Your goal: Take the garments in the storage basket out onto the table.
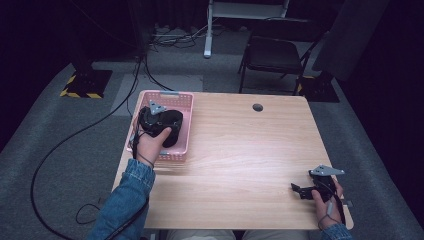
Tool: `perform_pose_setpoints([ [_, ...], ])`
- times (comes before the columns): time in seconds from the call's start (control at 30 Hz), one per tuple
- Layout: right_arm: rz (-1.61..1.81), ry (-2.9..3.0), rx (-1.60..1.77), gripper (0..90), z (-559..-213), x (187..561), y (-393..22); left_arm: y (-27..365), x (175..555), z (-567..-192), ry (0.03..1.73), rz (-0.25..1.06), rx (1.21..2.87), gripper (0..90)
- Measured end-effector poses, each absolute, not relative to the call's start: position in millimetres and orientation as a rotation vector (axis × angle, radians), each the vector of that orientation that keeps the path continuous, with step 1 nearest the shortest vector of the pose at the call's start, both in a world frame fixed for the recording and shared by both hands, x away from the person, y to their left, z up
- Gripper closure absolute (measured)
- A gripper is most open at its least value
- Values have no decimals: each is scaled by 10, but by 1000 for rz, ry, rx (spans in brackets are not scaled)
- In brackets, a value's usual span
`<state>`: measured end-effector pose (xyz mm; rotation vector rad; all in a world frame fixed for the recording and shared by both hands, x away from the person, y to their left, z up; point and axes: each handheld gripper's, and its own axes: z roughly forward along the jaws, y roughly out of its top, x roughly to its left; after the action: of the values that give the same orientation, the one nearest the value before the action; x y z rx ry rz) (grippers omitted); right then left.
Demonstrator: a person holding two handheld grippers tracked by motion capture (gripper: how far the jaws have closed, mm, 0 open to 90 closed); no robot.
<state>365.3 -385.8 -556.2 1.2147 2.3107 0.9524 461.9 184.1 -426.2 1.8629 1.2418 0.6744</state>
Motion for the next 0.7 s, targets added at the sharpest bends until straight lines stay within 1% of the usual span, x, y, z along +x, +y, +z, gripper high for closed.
perform_pose_setpoints([
  [0.7, 952, 2310, 1214, 2, -5562, 3652, -3858, 1791, 5005, -4478, 1291, 650, 1901, 82],
])
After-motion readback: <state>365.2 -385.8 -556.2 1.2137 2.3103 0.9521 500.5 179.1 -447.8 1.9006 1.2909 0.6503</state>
